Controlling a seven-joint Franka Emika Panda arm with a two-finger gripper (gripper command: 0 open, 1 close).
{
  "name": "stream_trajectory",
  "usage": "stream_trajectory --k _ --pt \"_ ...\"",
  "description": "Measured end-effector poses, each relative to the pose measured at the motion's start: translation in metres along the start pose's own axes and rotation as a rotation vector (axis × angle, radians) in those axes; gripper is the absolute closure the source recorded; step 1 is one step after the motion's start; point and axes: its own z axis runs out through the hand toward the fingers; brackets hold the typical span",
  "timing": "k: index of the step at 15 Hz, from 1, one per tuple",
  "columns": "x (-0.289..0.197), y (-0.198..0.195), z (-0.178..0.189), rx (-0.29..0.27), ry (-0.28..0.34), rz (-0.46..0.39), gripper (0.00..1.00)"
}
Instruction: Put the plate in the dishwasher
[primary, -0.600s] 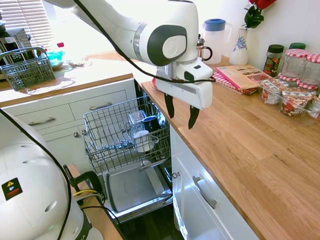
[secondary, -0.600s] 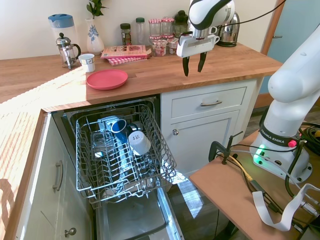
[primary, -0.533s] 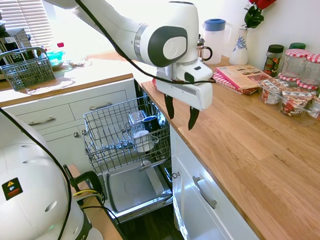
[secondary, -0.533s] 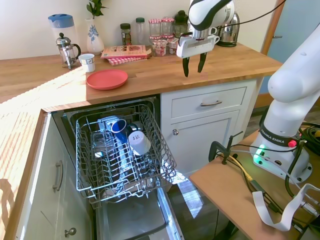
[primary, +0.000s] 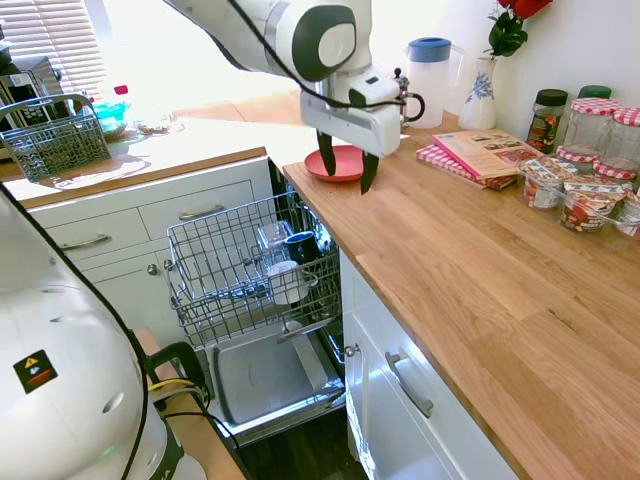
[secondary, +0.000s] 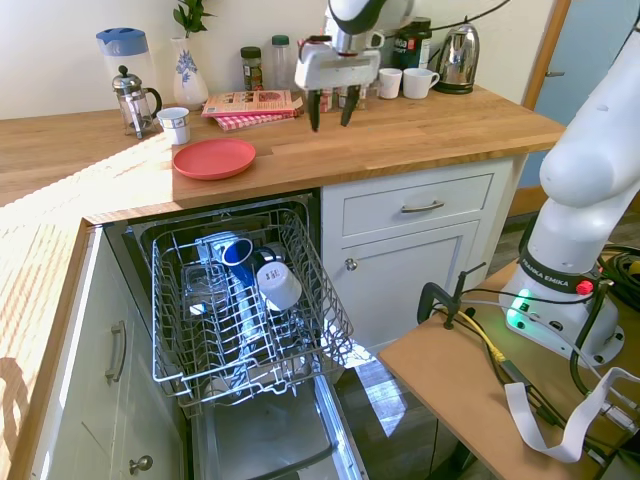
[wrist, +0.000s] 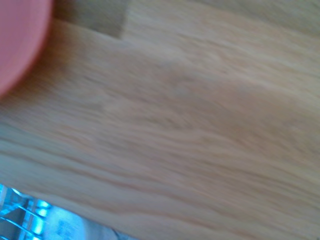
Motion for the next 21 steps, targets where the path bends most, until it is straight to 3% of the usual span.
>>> stream_trajectory --k 3,7,11,12,21 --pt "0.023 -0.062 0.041 0.068 -0.07 0.032 0.0" --pt "0.049 -0.105 0.106 0.156 -0.134 0.056 0.0" --pt "0.052 -0.115 0.112 0.199 -0.156 0.048 0.0" --pt "0.049 -0.117 0.114 0.197 -0.158 0.044 1.0" --pt "0.036 -0.137 0.121 0.205 -0.157 0.007 1.0"
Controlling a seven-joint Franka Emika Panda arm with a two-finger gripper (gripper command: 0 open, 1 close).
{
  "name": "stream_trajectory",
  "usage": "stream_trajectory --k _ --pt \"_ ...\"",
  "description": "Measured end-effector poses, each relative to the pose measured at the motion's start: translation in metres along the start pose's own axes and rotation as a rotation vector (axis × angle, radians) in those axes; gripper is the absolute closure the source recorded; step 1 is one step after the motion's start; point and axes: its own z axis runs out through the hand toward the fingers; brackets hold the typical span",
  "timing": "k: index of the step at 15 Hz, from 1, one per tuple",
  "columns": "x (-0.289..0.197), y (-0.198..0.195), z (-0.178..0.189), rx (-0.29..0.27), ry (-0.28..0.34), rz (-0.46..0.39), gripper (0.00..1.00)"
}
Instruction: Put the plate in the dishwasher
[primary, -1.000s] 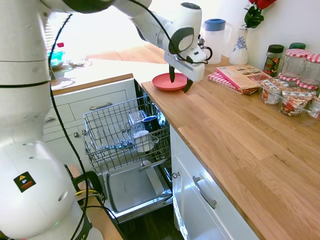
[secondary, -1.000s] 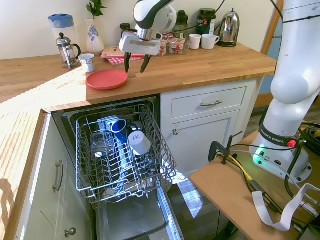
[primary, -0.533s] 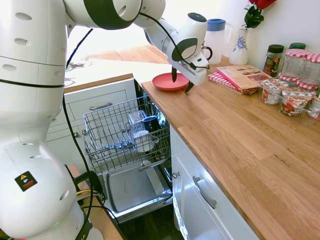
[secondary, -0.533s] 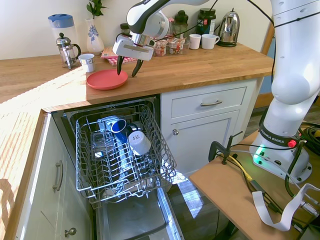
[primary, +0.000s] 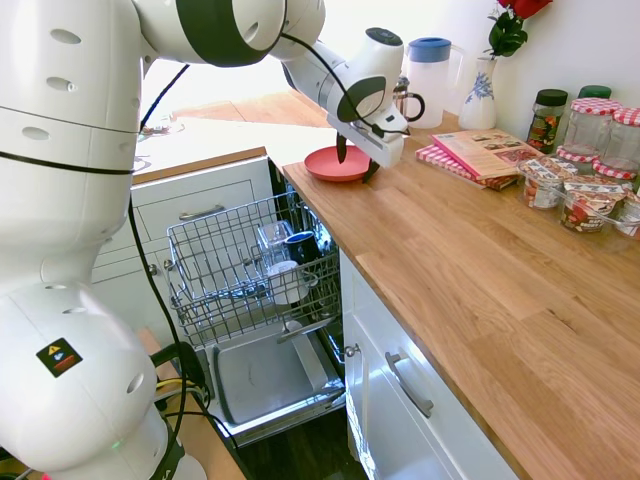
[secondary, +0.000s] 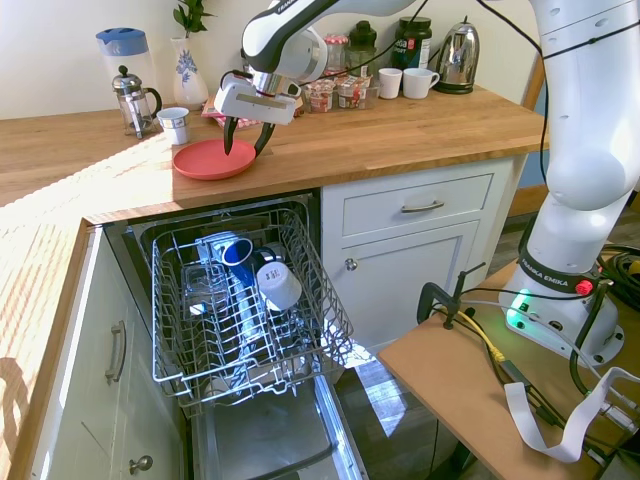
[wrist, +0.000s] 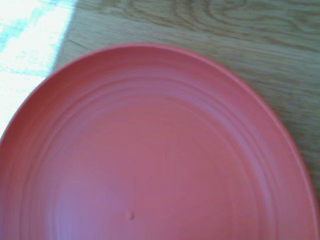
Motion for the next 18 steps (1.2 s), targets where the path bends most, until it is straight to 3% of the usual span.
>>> stream_trajectory --k 18 --pt "0.009 0.0026 0.001 0.0 0.007 -0.009 1.0"
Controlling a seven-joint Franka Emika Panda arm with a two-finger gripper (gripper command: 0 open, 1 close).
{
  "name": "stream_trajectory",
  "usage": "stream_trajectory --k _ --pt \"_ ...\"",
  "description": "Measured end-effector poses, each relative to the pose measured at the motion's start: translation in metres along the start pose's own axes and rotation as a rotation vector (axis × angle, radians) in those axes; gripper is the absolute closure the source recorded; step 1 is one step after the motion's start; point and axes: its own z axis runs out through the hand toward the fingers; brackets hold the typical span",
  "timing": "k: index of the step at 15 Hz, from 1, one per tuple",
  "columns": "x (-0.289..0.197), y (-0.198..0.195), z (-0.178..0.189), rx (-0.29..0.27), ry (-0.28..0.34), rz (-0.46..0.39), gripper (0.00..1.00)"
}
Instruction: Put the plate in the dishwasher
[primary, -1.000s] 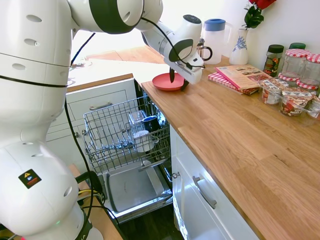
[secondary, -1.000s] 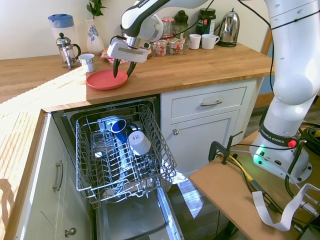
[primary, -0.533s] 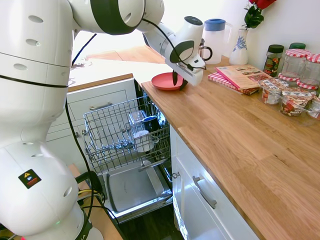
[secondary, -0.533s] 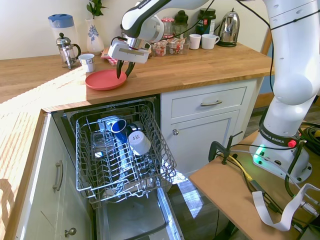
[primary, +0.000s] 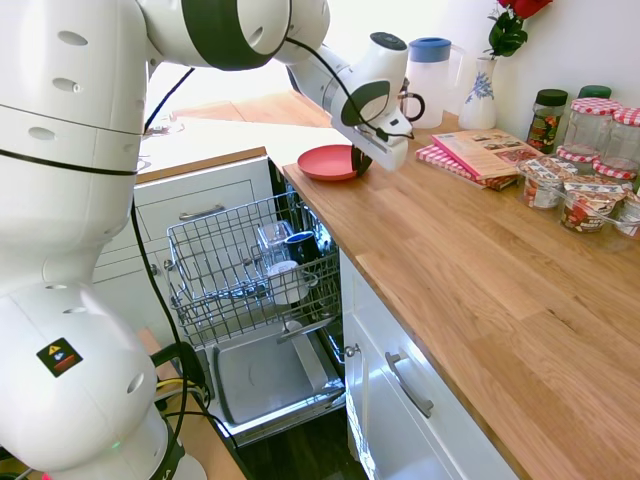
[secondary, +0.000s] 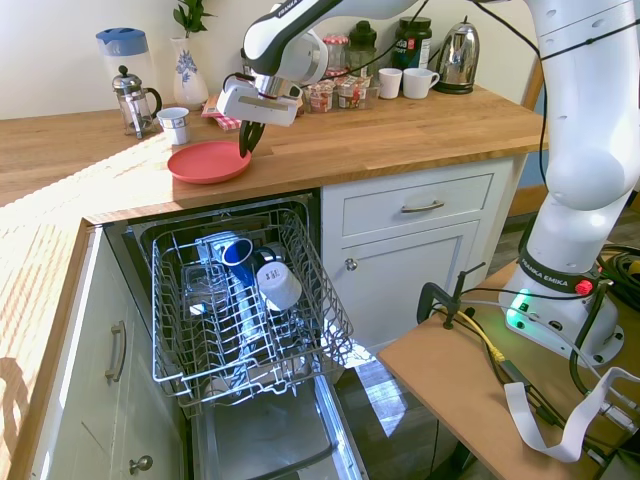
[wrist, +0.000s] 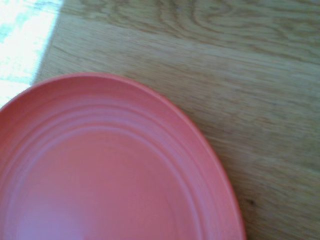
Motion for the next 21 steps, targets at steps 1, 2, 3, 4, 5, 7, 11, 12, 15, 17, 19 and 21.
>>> stream_trajectory --k 1,2,3,4,5,7,11,12,15,17,19,21 --pt "-0.004 -0.003 -0.003 0.001 0.005 -0.014 1.0" --pt "-0.012 -0.009 -0.009 -0.008 0.021 -0.05 1.0" --pt "-0.028 -0.019 -0.016 -0.023 0.05 -0.091 1.0" --pt "-0.052 -0.03 -0.024 -0.035 0.077 -0.131 1.0" --pt "-0.084 -0.04 -0.03 -0.05 0.102 -0.176 1.0" --pt "-0.154 -0.055 -0.041 -0.089 0.175 -0.281 1.0" --pt "-0.317 -0.052 -0.027 -0.167 0.355 -0.478 1.0" --pt "-0.36 -0.045 -0.016 -0.185 0.41 -0.526 1.0" --pt "-0.459 -0.009 0.02 -0.249 0.58 -0.661 1.0" --pt "-0.488 0.009 0.035 -0.315 0.688 -0.74 1.0" --pt "-0.493 0.013 0.046 -0.373 0.813 -0.801 1.0" --pt "-0.495 0.015 0.068 -0.43 0.931 -0.852 1.0"
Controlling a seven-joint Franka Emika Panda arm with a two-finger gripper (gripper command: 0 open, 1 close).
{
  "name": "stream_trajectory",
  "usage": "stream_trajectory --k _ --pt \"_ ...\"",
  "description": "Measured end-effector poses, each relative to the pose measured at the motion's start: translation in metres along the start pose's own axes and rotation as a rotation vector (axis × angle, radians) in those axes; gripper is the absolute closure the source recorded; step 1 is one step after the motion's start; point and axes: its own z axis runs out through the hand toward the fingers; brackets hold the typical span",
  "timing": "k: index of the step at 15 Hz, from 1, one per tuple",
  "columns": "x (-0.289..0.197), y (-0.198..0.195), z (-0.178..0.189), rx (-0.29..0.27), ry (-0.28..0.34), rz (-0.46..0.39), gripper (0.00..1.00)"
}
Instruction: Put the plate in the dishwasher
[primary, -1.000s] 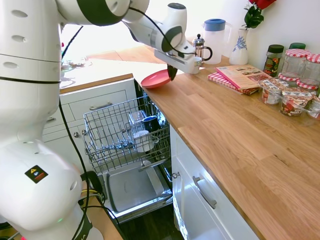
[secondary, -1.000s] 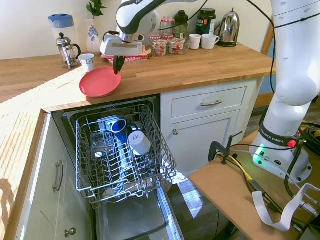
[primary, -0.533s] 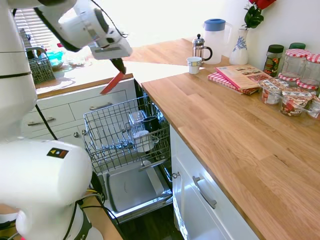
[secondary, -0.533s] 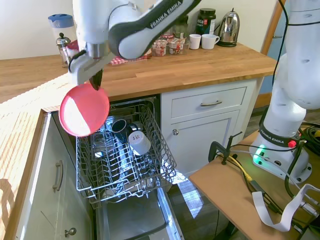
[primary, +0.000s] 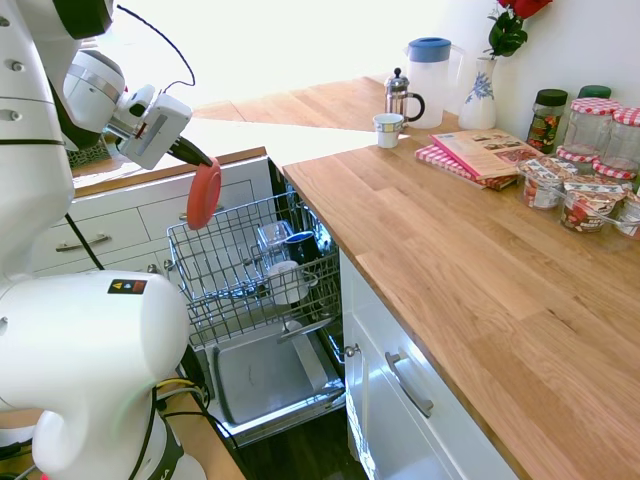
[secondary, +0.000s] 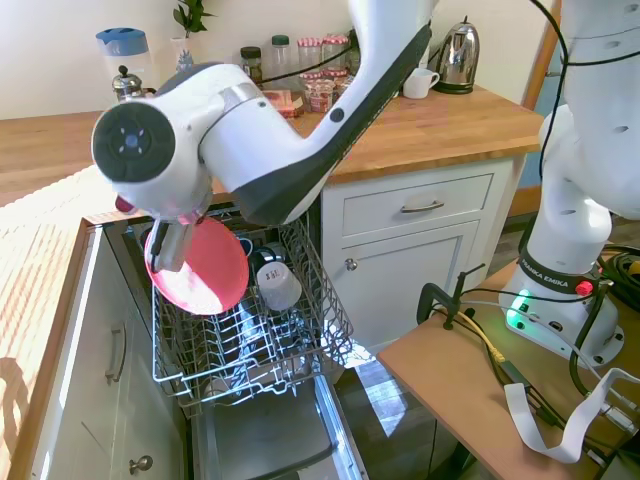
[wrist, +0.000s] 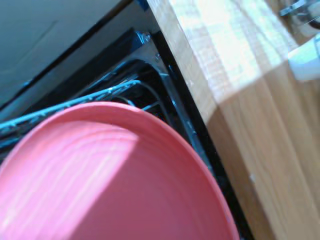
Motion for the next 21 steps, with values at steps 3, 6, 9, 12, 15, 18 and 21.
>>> stream_trajectory --k 3,6,9,12,15,18,21 --pt "-0.054 -0.035 0.019 -0.116 0.114 -0.111 1.0" --pt "-0.099 -0.065 0.035 -0.164 0.118 -0.174 1.0" --pt "-0.102 -0.072 0.042 -0.177 0.088 -0.194 1.0" --pt "-0.114 -0.076 0.048 -0.187 0.014 -0.217 1.0" --pt "-0.12 -0.083 0.04 -0.167 -0.101 -0.244 0.0" --pt "-0.108 -0.089 0.033 -0.16 -0.239 -0.263 0.0" --pt "-0.076 -0.09 0.038 -0.146 -0.386 -0.27 0.0"
